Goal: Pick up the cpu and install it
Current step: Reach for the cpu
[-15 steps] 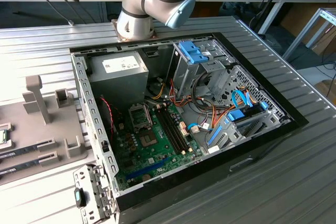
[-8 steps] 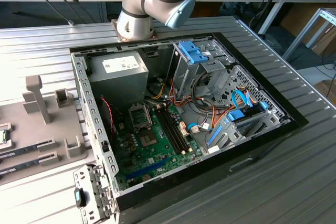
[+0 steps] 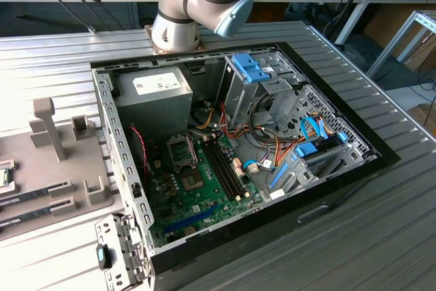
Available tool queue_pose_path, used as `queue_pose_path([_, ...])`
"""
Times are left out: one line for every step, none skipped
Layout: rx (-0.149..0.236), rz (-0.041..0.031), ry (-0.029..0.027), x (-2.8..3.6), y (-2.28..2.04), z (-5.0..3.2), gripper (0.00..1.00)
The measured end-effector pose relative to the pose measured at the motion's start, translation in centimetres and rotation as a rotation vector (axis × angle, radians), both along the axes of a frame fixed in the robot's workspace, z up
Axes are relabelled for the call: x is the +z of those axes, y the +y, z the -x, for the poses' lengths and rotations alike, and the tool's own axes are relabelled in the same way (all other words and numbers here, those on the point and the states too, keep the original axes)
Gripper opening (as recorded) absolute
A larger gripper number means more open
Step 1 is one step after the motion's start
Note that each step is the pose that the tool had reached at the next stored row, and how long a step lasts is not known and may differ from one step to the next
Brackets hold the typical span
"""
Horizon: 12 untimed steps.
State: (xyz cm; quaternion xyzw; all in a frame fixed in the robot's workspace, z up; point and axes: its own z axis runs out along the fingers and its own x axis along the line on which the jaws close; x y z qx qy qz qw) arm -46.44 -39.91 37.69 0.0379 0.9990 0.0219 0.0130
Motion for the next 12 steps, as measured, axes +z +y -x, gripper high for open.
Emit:
queue_pose_path([0.0, 0.0, 0.0, -0.01, 0.0, 0.04, 0.1])
queue_pose_path([0.0, 0.0, 0.0, -0.01, 0.0, 0.08, 0.1])
queue_pose_path([0.0, 0.0, 0.0, -0.02, 0.0, 0.11, 0.1])
queue_pose_path([0.0, 0.0, -0.0001, -0.02, 0.0, 0.15, 0.1])
queue_pose_path([0.0, 0.0, -0.0001, -0.03, 0.0, 0.19, 0.1])
queue_pose_path([0.0, 0.0, 0.0, -0.03, 0.0, 0.23, 0.1])
queue_pose_path([0.0, 0.0, 0.0, -0.04, 0.0, 0.29, 0.1])
queue_pose_path([0.0, 0.0, 0.0, -0.05, 0.0, 0.37, 0.1])
queue_pose_path([0.0, 0.0, 0.0, -0.06, 0.0, 0.42, 0.1])
queue_pose_path([0.0, 0.0, -0.0001, -0.07, 0.0, 0.46, 0.1])
queue_pose_path([0.0, 0.0, 0.0, -0.07, 0.0, 0.53, 0.1])
queue_pose_path([0.0, 0.0, 0.0, -0.08, 0.0, 0.57, 0.1])
